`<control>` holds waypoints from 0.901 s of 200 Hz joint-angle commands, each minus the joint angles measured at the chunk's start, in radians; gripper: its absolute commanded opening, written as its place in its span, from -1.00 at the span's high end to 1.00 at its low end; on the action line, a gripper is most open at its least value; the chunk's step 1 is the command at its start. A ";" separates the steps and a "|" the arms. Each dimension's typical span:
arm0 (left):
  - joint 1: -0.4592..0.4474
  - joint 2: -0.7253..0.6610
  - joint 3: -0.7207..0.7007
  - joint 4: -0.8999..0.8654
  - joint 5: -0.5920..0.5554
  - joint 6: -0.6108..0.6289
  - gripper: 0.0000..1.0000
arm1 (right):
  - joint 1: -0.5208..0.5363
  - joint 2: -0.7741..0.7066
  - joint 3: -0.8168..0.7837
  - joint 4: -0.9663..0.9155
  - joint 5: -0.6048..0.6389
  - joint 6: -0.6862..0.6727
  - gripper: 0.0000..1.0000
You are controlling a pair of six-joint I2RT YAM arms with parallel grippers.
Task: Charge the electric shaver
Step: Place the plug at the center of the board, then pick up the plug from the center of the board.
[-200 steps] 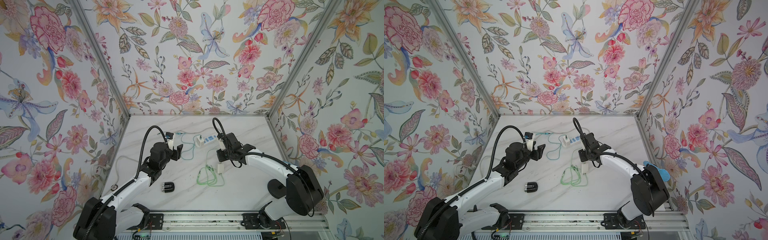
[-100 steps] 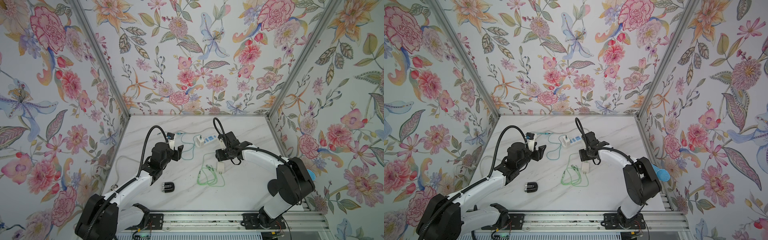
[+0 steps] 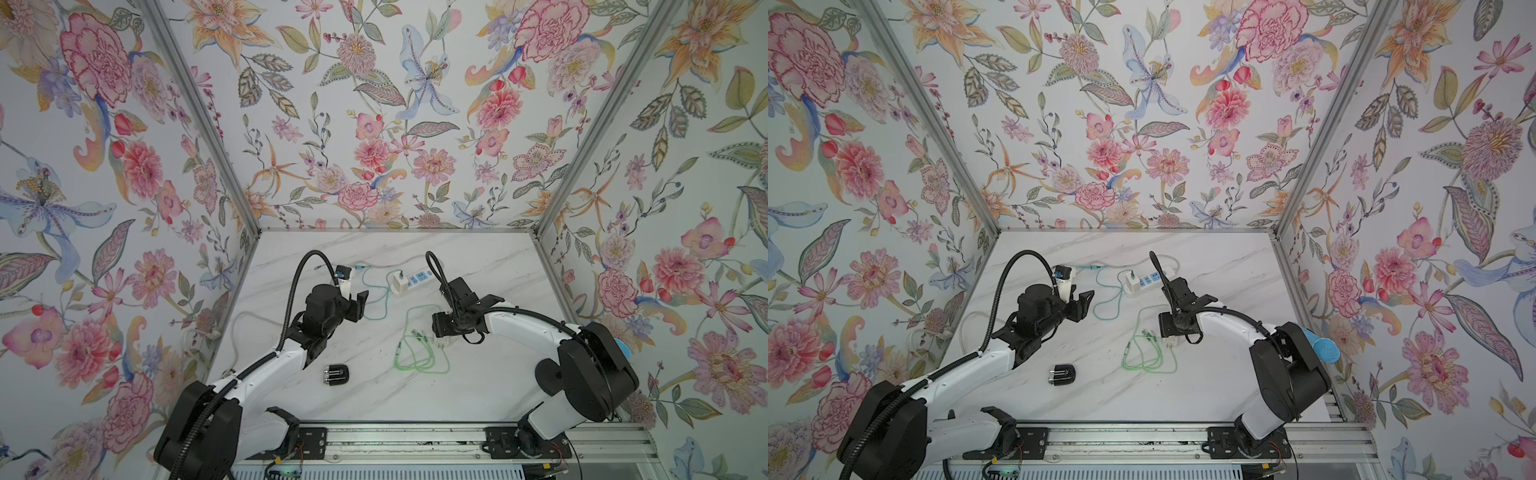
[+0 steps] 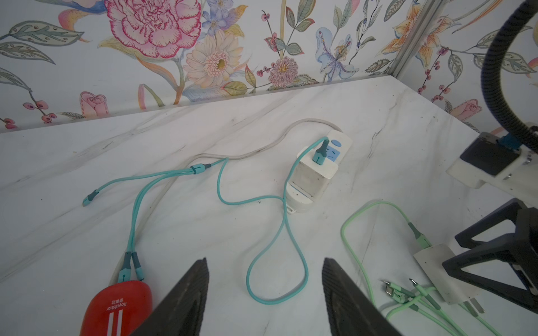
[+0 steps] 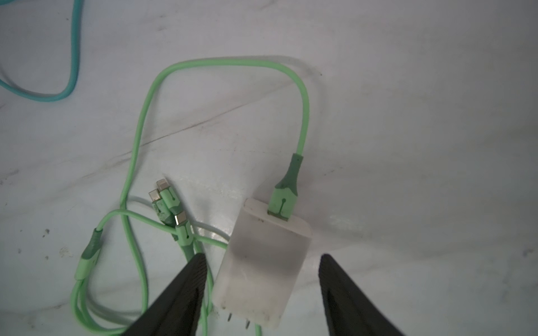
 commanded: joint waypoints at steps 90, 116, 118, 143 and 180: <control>-0.005 -0.037 -0.035 0.019 -0.011 0.022 -0.29 | 0.027 0.050 0.007 -0.022 0.081 0.037 0.41; -0.004 -0.040 -0.038 0.027 -0.013 0.022 -0.29 | 0.035 0.023 0.037 -0.029 0.112 0.001 0.52; -0.005 -0.040 -0.038 0.026 -0.013 0.022 -0.29 | 0.035 0.020 0.041 -0.031 0.116 -0.003 0.53; -0.004 -0.042 -0.035 0.027 -0.016 0.025 -0.29 | 0.033 -0.008 0.094 0.013 0.207 -0.071 0.59; -0.005 -0.041 -0.032 0.035 -0.019 0.024 -0.29 | -0.002 -0.038 0.078 0.329 0.205 -0.160 0.65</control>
